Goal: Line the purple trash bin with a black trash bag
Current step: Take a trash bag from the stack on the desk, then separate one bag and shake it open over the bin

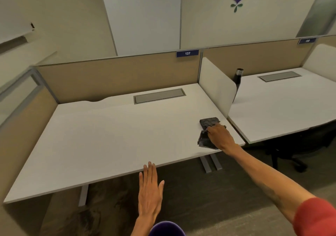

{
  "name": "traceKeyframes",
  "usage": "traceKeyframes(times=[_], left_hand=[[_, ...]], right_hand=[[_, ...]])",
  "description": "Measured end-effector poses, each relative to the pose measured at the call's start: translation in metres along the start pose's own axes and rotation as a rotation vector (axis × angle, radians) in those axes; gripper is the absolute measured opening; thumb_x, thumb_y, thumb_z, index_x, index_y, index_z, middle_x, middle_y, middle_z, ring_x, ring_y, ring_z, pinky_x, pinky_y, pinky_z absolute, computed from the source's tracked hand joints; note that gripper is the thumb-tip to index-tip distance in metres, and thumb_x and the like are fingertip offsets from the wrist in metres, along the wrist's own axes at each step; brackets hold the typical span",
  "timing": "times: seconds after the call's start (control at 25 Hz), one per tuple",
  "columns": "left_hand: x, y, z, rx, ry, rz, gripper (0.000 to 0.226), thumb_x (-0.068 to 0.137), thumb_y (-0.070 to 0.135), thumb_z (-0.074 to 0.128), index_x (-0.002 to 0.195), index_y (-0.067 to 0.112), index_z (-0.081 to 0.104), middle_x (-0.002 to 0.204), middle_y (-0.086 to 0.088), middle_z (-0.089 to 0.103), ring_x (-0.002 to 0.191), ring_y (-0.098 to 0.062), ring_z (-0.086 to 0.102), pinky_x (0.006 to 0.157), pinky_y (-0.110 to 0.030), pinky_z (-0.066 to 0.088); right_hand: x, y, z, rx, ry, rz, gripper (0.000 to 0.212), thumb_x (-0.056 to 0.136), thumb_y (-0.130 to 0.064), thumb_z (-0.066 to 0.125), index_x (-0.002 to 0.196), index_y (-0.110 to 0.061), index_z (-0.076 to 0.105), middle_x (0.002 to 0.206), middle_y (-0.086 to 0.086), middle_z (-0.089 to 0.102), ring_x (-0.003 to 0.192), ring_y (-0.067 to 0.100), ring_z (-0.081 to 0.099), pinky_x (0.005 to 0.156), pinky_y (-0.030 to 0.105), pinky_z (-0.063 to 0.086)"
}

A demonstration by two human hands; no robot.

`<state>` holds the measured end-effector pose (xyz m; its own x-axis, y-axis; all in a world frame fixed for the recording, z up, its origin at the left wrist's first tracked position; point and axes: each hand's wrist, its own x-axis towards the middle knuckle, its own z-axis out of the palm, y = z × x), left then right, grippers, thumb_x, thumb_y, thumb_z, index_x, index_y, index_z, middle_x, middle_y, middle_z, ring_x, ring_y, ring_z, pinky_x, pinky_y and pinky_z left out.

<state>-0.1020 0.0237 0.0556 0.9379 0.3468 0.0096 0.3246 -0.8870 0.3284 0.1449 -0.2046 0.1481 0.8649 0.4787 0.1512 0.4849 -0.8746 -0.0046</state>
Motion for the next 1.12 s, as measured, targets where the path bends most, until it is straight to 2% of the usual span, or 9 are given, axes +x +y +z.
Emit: traceKeyframes(times=[0.2,0.4,0.52,0.6,0.68,0.72,0.84,0.96,1.12], left_hand=[[-0.045,-0.021,-0.031,-0.275,0.051,0.13,0.085,0.1,0.043,0.05,0.153,0.026,-0.015,0.161,0.005,-0.018,0.142,-0.004,-0.033,0.119,-0.029,-0.014],[-0.067,-0.018,-0.057,-0.594,0.012,0.126,0.106,0.086,0.043,0.072,0.156,0.039,-0.008,0.164,0.01,-0.008,0.15,-0.014,-0.009,0.122,-0.043,0.004],[-0.071,-0.017,-0.071,-0.832,-0.016,0.033,0.113,0.075,0.047,0.081,0.159,0.033,0.005,0.166,0.009,0.016,0.153,-0.018,0.013,0.122,-0.049,0.016],[-0.074,-0.025,-0.074,-0.893,-0.041,0.034,0.112,0.073,0.046,0.083,0.159,0.033,0.012,0.143,0.019,0.049,0.136,-0.006,0.041,0.115,-0.04,0.028],[-0.077,-0.038,-0.072,-0.929,-0.076,0.021,0.096,0.075,0.038,0.083,0.152,0.04,0.028,0.113,0.028,0.064,0.109,0.01,0.058,0.103,-0.023,0.04],[-0.08,-0.044,-0.07,-0.969,-0.081,0.014,0.078,0.077,0.034,0.083,0.143,0.046,0.042,0.105,0.026,0.069,0.103,0.009,0.064,0.096,-0.019,0.048],[-0.089,-0.048,-0.07,-1.168,-0.113,-0.044,0.024,0.08,0.031,0.08,0.102,0.042,0.075,0.101,0.008,0.078,0.103,-0.016,0.072,0.087,-0.029,0.059],[-0.097,-0.039,-0.074,-1.337,-0.111,-0.158,0.027,0.073,0.044,0.081,0.092,0.026,0.078,0.093,-0.007,0.078,0.092,-0.026,0.074,0.079,-0.03,0.06],[-0.095,-0.013,-0.078,-1.374,0.005,-0.272,0.017,0.078,0.034,0.08,0.085,0.018,0.077,0.086,-0.008,0.078,0.077,-0.021,0.074,0.066,-0.022,0.058]], right_hand=[[-0.065,-0.104,-0.038,0.02,-0.134,-0.149,0.029,0.104,-0.019,0.042,0.113,-0.006,0.067,0.108,0.017,0.068,0.101,0.028,0.063,0.088,0.041,0.054],[-0.128,-0.195,-0.074,0.037,-0.214,-0.303,0.026,0.102,-0.02,0.044,0.106,-0.009,0.067,0.098,0.014,0.069,0.089,0.026,0.064,0.078,0.04,0.055],[-0.149,-0.22,-0.099,0.11,-0.234,-0.347,0.024,0.099,-0.026,0.046,0.103,-0.015,0.067,0.093,0.009,0.066,0.082,0.022,0.061,0.071,0.034,0.051],[-0.15,-0.22,-0.121,0.214,-0.187,-0.314,0.024,0.097,-0.031,0.047,0.104,-0.02,0.066,0.095,0.007,0.065,0.083,0.021,0.061,0.073,0.035,0.051],[-0.142,-0.205,-0.138,0.326,-0.078,-0.232,0.026,0.095,-0.033,0.05,0.109,-0.021,0.068,0.097,0.008,0.067,0.087,0.023,0.062,0.079,0.038,0.053],[-0.136,-0.194,-0.143,0.386,-0.022,-0.173,0.026,0.094,-0.032,0.052,0.11,-0.02,0.069,0.098,0.008,0.069,0.088,0.024,0.064,0.08,0.039,0.054],[-0.12,-0.154,-0.137,0.502,0.056,0.014,0.022,0.095,-0.027,0.054,0.105,-0.017,0.071,0.099,0.008,0.074,0.088,0.023,0.065,0.076,0.034,0.051],[-0.116,-0.127,-0.108,0.53,-0.014,0.179,0.023,0.098,-0.024,0.054,0.112,-0.016,0.07,0.112,0.011,0.072,0.099,0.026,0.064,0.082,0.034,0.048],[-0.152,-0.144,-0.07,0.592,0.034,0.268,0.042,0.1,-0.022,0.056,0.142,-0.015,0.051,0.148,0.01,0.05,0.133,0.027,0.047,0.11,0.042,0.042]])
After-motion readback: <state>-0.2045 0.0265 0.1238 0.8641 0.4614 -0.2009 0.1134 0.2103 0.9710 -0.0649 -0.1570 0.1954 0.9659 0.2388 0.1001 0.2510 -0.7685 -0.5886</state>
